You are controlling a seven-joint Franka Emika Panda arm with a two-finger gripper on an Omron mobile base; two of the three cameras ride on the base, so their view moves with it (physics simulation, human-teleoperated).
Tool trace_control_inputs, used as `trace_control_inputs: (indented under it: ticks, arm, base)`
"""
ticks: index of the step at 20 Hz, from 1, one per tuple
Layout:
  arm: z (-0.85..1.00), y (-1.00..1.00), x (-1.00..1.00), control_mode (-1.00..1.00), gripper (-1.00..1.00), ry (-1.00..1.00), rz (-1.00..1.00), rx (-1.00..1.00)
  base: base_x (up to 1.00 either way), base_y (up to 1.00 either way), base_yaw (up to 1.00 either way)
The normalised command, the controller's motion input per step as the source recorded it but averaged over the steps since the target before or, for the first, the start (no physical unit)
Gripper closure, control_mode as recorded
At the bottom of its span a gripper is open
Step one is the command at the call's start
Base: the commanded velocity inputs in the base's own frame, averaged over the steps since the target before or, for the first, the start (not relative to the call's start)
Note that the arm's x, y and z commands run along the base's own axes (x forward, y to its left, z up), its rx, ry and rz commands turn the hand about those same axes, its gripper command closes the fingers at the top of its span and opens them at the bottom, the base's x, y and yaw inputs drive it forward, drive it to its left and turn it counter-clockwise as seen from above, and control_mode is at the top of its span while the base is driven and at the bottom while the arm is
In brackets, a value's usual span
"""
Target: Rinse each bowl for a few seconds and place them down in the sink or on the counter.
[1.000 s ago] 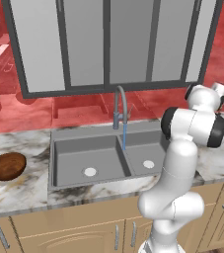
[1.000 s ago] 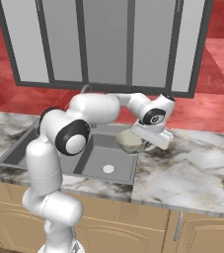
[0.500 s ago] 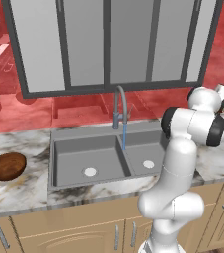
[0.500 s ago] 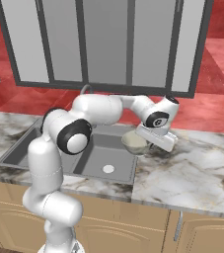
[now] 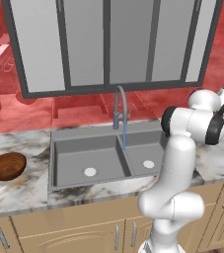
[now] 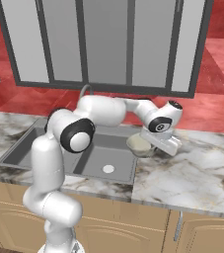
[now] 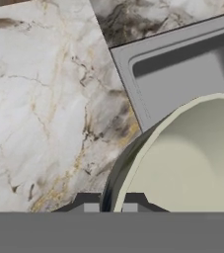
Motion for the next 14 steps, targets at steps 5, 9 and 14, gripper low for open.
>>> trace_control_inputs:
  ticks: [5,9,14]
  arm:
    - [-0.19,-0.22,0.00,-1.00,1.00,-0.02,0.00,0.00]
    - [-0.18,-0.16,0.00,-1.00,1.00,-0.03,0.00,0.00]
    - [-0.20,-0.08,0.01,-1.00,1.00,-0.03,-0.01,0.01]
  base:
    - [0.00,0.00,0.00]
    - [0.00,0.00,0.00]
    - [0.00,0.00,0.00]
